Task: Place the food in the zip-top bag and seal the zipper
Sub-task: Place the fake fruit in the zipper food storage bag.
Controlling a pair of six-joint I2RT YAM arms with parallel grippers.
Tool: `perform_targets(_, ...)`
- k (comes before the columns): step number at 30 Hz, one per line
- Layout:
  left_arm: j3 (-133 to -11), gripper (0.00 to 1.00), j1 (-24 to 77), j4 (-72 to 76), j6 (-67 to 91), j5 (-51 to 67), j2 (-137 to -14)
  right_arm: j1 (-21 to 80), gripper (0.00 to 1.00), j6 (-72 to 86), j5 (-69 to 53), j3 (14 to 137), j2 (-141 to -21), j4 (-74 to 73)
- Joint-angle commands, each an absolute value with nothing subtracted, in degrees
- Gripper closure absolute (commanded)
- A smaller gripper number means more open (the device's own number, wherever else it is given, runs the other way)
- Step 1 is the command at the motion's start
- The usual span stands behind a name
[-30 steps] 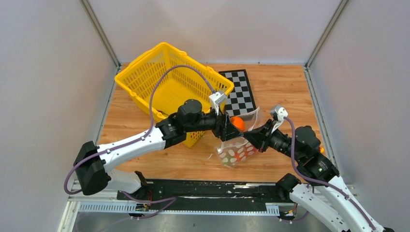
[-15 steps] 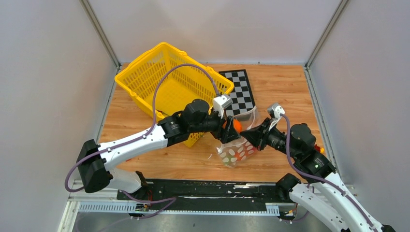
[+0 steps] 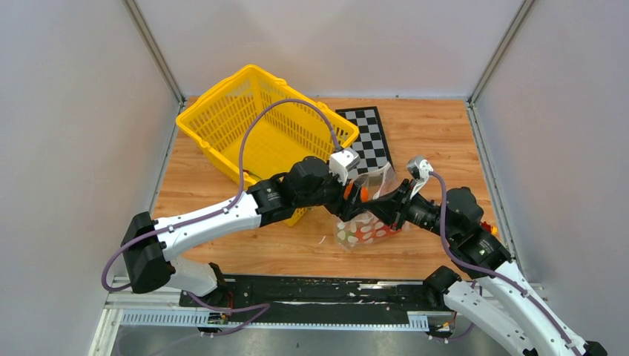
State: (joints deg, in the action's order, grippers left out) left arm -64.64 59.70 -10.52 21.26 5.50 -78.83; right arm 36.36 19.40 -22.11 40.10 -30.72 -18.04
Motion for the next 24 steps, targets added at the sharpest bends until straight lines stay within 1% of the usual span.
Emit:
perform_targets(1, -66.11, 0.21, 59.58, -7.86, 19.83, 5.93, -77.00, 36.84, 0.96, 20.91, -25.11, 41.13, -31.11, -12.34)
perform_targets(5, -65.75, 0.17, 59.59, -5.80, 20.25, 7.51, -75.82, 36.86, 0.96, 21.07, -24.58, 40.76, -31.16, -12.57)
perform_targets(9, -63.69, 0.17, 59.57, -2.24, 21.28, 6.70, -73.48, 36.85, 0.95, 21.71, -23.59, 40.14, -30.74, -13.70)
perform_targets(12, -62.86, 0.23, 59.58, -1.78, 21.38, 3.86, -72.42, 36.85, 0.95, 21.89, -25.83, 39.69, -30.41, -14.55)
perform_targets(13, -63.10, 0.26, 59.59, -3.10, 21.26, 2.11, -72.52, 36.87, 0.95, 21.78, -26.24, 39.95, -30.49, -15.41)
perform_targets(15, -63.51, 0.28, 59.59, -5.50, 20.88, -0.66, -72.61, 36.91, 0.95, 20.53, -27.25, 41.23, -31.12, -18.13)
perform_targets(17, -63.48, 0.29, 59.58, -7.60, 20.66, -3.78, -72.28, 36.87, 0.96, 18.37, -28.44, 43.11, -32.79, -21.03)
perform_targets(21, -63.14, 0.28, 59.59, -8.14, 20.50, -4.91, -69.98, 36.83, 0.97, 13.16, -29.60, 48.54, -38.67, -27.19)
perform_targets(24, -64.41, 0.27, 59.56, -11.20, 19.30, -6.56, -68.12, 36.89, 0.97, 8.27, -32.29, 54.30, -44.53, -31.57)
